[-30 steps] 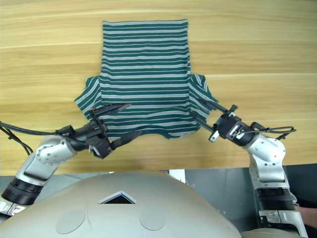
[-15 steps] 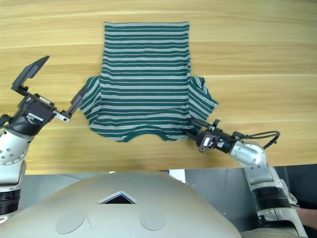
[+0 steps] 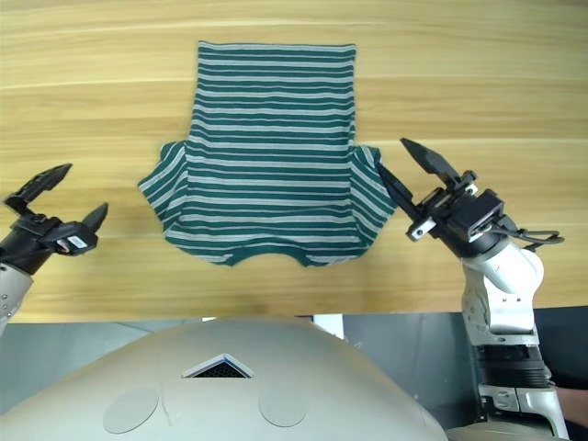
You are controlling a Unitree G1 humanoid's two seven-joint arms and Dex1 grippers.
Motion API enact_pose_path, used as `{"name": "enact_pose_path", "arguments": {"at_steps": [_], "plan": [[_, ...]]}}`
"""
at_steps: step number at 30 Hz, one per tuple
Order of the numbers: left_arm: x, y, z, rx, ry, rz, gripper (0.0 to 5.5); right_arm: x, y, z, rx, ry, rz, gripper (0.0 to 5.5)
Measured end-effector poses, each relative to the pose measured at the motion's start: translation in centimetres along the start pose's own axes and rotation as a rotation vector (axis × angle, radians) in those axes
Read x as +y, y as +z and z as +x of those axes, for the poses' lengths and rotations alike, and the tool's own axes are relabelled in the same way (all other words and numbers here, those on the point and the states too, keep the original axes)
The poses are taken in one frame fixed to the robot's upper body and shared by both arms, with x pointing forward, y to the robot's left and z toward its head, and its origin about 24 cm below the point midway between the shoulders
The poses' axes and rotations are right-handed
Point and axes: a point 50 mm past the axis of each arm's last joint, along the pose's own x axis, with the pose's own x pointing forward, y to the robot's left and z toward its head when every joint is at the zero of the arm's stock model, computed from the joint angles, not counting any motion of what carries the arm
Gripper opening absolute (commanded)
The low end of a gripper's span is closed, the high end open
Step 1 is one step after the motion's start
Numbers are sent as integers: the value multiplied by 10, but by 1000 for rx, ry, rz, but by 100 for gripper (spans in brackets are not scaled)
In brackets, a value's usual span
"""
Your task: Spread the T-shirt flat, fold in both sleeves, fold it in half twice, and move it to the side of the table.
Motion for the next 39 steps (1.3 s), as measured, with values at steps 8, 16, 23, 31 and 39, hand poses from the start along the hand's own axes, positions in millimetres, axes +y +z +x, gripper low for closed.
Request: {"name": "enact_pose_path", "arguments": {"at_steps": [8,16,23,31,39], "plan": [[-16,22,21,-120,-131,58,457,-6,8,-2,17,-42,-45,183],[-11,20,43,-103,-96,144,457,0,4,-9,63,-57,-55,183],[-7,12,57,-45,-47,170,457,7,0,-11,97,-29,-64,183],[-13,18,61,-74,-70,167,356,6,-1,-12,115,-31,-87,186],[-19,16,61,-47,-96,161,206,-1,-10,-38,256,-20,-127,186]]}}
